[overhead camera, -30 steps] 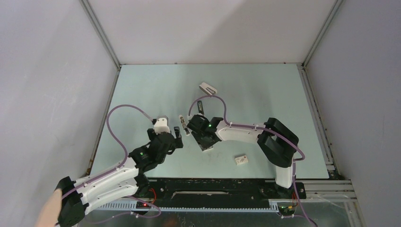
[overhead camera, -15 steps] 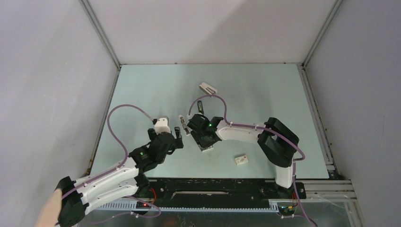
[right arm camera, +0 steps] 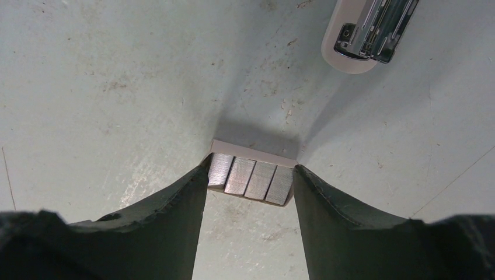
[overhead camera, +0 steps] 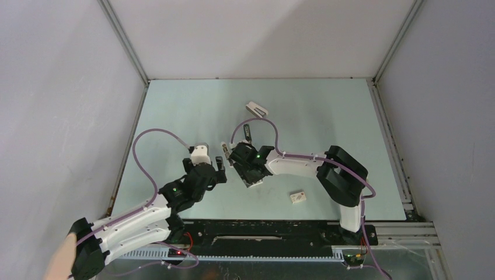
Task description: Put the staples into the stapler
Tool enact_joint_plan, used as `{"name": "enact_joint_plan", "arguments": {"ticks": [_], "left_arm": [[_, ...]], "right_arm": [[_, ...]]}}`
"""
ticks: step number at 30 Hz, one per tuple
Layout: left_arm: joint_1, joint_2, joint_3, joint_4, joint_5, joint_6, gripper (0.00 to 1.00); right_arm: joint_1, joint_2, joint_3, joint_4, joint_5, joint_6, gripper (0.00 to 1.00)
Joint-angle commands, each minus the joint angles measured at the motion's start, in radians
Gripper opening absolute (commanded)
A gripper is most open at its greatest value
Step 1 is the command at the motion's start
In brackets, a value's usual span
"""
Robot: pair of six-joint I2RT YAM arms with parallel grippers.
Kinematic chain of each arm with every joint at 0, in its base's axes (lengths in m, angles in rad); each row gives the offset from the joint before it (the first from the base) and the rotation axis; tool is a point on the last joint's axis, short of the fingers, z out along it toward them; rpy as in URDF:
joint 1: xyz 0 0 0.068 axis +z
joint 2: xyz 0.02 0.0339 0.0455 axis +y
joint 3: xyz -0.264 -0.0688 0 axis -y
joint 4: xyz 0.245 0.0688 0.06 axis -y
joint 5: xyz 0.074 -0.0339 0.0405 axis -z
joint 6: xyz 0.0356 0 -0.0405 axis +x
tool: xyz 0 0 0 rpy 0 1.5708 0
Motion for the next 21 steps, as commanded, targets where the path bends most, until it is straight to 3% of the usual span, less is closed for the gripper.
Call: {"name": "enact_joint_plan", "arguments": {"ticks": [1,12,21], "left_arm": [[0.0,-0.015,0.027,0.038,-0.002,0.01,0.96],[0.001,-0.045,0.018,0.031,0.004,0.007,0.96],[0.001,-0.056,0.01,0.047,0.002,0.011,0.96]], "right_arm": [[0.011,0.035,-0.022,-0.011,0.053,0.006,0.59],[0.015,-0.014,-0.022,-0.001,0.038,-0.015,0.39],[0.008,-0.033,-0.022,0.007,0.021,-0.03,0.32]]}}
